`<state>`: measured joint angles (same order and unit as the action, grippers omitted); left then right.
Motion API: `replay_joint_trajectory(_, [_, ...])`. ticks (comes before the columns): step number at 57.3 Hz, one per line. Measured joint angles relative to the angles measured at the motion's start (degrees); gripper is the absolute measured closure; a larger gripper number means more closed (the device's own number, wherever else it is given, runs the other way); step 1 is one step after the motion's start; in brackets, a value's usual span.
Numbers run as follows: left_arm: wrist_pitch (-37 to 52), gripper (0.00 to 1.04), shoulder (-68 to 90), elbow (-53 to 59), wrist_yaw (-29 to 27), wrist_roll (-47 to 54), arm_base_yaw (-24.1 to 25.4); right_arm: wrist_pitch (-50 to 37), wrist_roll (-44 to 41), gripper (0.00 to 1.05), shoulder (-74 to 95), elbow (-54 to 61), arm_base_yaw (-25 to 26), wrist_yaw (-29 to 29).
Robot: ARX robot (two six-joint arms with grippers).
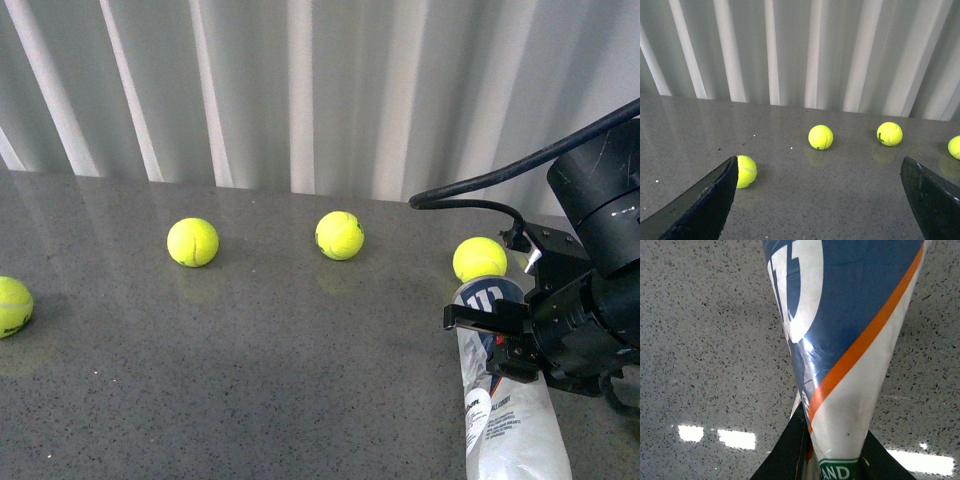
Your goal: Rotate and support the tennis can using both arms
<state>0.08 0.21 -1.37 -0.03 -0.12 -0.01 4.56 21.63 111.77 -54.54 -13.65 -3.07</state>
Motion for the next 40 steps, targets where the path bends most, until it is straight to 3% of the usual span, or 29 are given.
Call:
replay_joint_trajectory(8, [0.00, 0.07, 0.00, 0.00, 0.00, -0.02, 0.00, 1.09, -2.60, 0.93, -2.29, -0.04, -0.59, 2.14])
replay_joint_trajectory(14, [0.00, 0.07, 0.00, 0.00, 0.00, 0.00, 0.00, 0.07, -9.49, 0.93, -4.55, 0.13, -1.68, 10.32])
replay_joint_trajectory(23, [0.00, 0.07, 0.00, 0.00, 0.00, 0.00, 0.00, -6.97, -26.56, 0.93, -9.60, 3.82, -3.08, 20.83])
replay_joint_trajectory(26, [0.00, 0.07, 0.00, 0.00, 0.00, 0.00, 0.00, -12.74, -36.50, 0.93, -12.00, 6.71, -3.48, 23.34])
replay_joint_trajectory(34, [0.00, 0.07, 0.00, 0.00, 0.00, 0.00, 0.00, -24.59, -63.12, 0.93, -15.34, 13.14, -4.02, 17.97])
replay_joint_trajectory(40, [0.00, 0.07, 0.00, 0.00, 0.00, 0.00, 0.00, -29.55, -75.01, 0.93, -14.93, 16.57, -4.96, 14.43])
